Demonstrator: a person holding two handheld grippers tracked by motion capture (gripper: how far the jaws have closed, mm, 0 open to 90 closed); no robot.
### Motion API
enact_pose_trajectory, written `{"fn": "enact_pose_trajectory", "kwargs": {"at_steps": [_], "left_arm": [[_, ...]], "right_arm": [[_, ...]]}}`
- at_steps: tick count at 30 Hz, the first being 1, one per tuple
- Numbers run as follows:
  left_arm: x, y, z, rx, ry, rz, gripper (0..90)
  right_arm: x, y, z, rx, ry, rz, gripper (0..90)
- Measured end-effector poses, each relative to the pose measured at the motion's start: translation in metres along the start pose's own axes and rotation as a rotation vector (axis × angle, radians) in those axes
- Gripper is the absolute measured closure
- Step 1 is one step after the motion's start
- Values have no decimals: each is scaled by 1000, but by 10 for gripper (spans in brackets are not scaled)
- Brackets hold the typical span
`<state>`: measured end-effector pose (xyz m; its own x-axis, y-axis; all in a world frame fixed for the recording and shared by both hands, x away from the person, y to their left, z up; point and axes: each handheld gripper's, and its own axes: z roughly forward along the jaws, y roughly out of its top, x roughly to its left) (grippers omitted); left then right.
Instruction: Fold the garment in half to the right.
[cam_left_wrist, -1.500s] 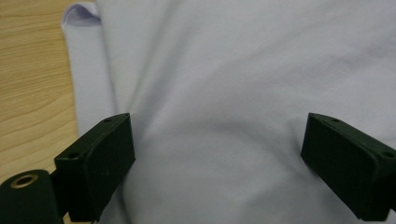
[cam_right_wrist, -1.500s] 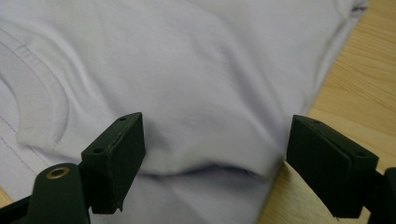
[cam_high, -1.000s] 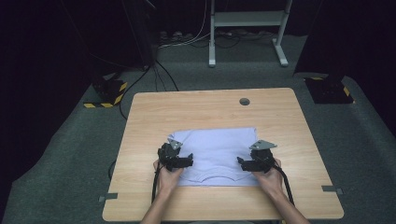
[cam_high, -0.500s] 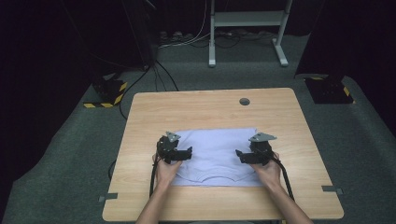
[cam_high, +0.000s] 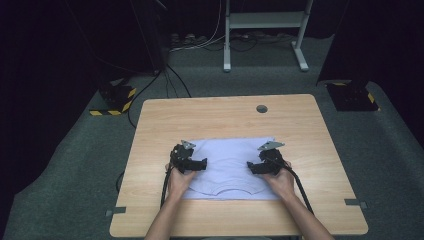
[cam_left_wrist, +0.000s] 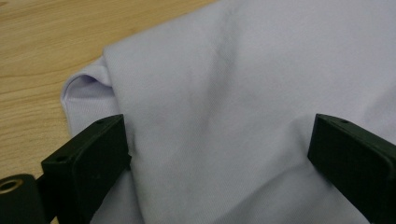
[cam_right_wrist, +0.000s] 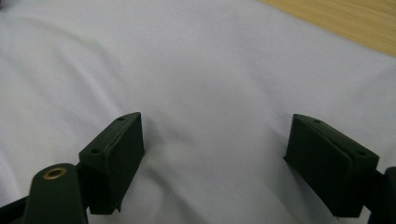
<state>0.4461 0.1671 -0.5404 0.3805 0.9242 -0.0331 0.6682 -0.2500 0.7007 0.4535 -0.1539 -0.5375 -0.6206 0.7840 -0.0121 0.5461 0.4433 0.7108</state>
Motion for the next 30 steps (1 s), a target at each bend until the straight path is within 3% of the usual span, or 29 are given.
{"fn": "enact_pose_trajectory", "kwargs": {"at_steps": [7,17,30], "left_arm": [[-12,0,1,-9,-17,18,53],[-37,-1,5,-33,-26,24,54],[-81,10,19,-45,-70,61,54]], "right_arm": [[-7,-6,-8,24,-4,-10,181],[-22,-26,-24,-9,-15,2,179],[-53,-49,-47,2,-52,37,159]]}}
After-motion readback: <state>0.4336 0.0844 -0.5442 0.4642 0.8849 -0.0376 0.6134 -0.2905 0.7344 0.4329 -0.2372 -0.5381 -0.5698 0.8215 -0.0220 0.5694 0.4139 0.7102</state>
